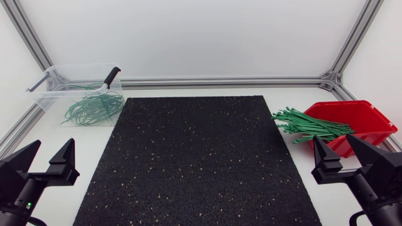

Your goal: Take a green cable tie from the red box, thread the tail through the head to close it, then place it in the transparent bin on the left.

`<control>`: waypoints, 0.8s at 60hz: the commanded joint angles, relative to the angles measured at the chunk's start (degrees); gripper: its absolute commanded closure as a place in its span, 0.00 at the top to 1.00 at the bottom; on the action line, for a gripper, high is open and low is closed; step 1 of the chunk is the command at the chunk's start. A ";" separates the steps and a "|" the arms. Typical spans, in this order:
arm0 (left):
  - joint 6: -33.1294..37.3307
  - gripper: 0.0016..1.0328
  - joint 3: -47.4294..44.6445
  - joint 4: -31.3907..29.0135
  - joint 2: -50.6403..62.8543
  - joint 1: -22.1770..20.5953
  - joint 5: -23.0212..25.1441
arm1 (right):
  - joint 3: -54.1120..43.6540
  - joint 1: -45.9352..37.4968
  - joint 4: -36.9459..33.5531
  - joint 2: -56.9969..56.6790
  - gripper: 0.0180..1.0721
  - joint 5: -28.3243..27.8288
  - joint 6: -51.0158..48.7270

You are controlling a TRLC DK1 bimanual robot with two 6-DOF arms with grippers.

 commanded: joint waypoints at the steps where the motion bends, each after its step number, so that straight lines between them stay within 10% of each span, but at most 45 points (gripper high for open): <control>1: -1.03 0.96 -2.44 -0.54 -0.54 0.41 -0.39 | -1.32 -0.01 0.23 -0.67 0.97 0.38 -0.32; 48: -1.03 0.96 -2.35 -0.54 -0.54 0.41 -0.39 | -1.32 -0.80 0.67 -0.76 0.97 0.38 -0.32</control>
